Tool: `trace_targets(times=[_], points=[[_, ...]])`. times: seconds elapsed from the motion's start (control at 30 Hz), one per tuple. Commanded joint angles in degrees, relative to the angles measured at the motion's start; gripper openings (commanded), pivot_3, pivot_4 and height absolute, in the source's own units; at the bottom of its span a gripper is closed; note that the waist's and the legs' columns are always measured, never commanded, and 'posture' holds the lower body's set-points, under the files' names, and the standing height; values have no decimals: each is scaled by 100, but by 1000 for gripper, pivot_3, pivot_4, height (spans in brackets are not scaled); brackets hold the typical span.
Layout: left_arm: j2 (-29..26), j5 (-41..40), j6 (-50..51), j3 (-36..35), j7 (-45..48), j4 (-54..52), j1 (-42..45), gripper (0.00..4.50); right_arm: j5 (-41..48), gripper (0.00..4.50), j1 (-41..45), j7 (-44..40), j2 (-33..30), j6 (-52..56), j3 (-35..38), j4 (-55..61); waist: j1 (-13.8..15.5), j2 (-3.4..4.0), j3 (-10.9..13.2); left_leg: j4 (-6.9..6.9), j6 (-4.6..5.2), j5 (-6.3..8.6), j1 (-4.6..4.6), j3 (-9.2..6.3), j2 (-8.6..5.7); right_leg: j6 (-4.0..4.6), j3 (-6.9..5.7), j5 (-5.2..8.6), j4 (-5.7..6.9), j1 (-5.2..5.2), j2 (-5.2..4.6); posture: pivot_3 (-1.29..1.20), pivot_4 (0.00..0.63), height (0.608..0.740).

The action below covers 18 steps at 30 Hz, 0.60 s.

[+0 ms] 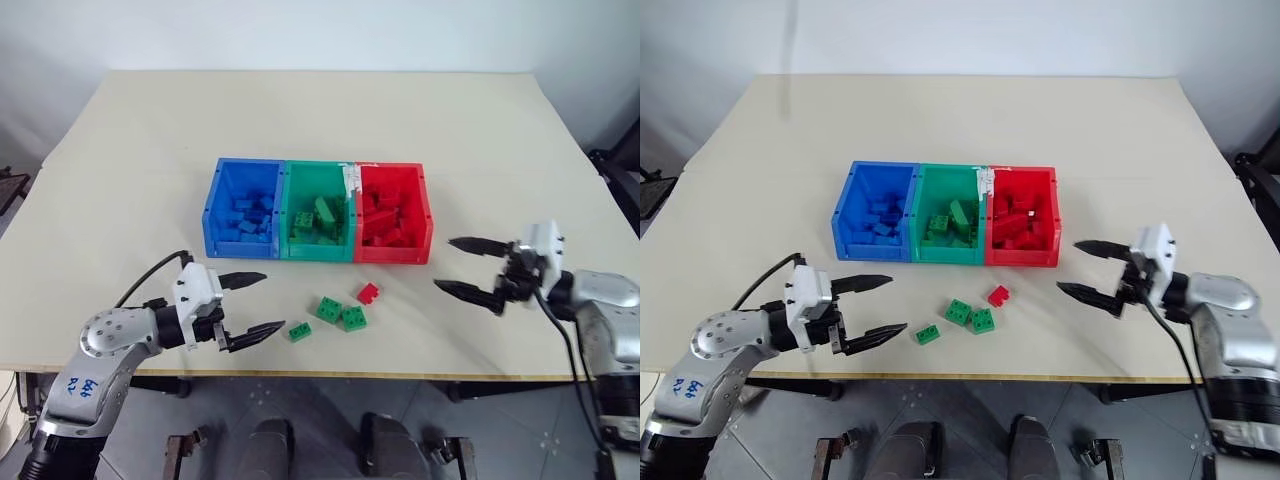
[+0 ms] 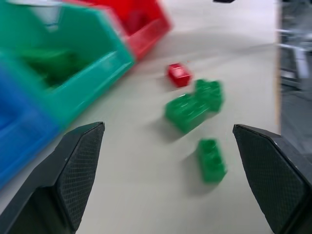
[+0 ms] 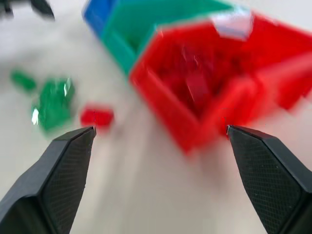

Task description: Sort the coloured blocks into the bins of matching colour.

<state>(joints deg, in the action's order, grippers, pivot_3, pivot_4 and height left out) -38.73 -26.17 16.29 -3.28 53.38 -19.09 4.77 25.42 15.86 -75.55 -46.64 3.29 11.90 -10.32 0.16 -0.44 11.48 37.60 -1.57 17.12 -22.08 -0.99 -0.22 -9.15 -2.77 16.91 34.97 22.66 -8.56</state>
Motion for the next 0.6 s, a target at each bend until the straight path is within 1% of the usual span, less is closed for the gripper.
trace_targets(times=[0.03, 0.13, 0.23, 0.33, 0.4, 0.47, 0.57, 0.6], points=[[127, 120, -395, 59, 86, 93, 199, 4500, -271, 4479, 2, -336, -220, -664, -25, -181, -36, 0, 0, 0, 0, 0, 0, 0, 2, 0, 0, 0, 0, 0, 2, 0, 150, 740], [178, 207, -685, 77, 161, 215, 294, 4500, -462, 4479, 299, -501, -220, -826, -328, -333, -54, 0, 0, 3, -1, 0, 2, 3, 2, 2, 2, -1, 1, 0, 1, 0, 150, 740], [216, 162, -929, -109, 164, 302, 220, 4500, -577, 4479, 996, -921, -146, -457, -1007, -212, -68, 5, 2, 12, -2, 0, 1, 5, 3, 2, 4, -2, 2, 0, 1, 0, 150, 740], [6, 72, -875, -405, 210, 217, -152, 4500, -766, 4479, 1635, -1276, 13, -72, -1706, -168, -49, 4, 2, 17, -5, 1, 0, 1, 5, 3, 3, -2, 3, 0, 1, 0, 150, 740], [-81, 55, -858, -537, 214, 139, -339, 4500, -919, 4479, 1920, -1348, 88, 45, -2010, -223, -44, 4, 3, 17, -6, 5, -1, 1, 6, 3, 3, -2, 0, 0, 1, 0, 150, 740], [-143, 33, -822, -707, 155, -1, -612, 4500, -1105, 4479, 2206, -1416, 258, 41, -2350, -308, -7, 4, 3, 17, -3, 8, -7, -3, 5, 3, 1, -2, -2, 2, 1, 0, 150, 740], [-152, 1, -721, -1010, 4, -246, -1021, 4500, -1329, 4479, 2656, -1511, 686, 36, -2842, -559, -22, 3, 3, 31, 0, 19, -12, -4, 4, 2, 1, -2, -2, 1, 0, 0, 150, 740], [-144, 2, -701, -1074, -42, -323, -1106, 4500, -1465, 4479, 2773, -1444, 831, -115, -2960, -760, -29, 3, 3, 33, -1, 21, -11, -4, 5, 2, 1, -2, -3, 1, 0, 0, 150, 740]])
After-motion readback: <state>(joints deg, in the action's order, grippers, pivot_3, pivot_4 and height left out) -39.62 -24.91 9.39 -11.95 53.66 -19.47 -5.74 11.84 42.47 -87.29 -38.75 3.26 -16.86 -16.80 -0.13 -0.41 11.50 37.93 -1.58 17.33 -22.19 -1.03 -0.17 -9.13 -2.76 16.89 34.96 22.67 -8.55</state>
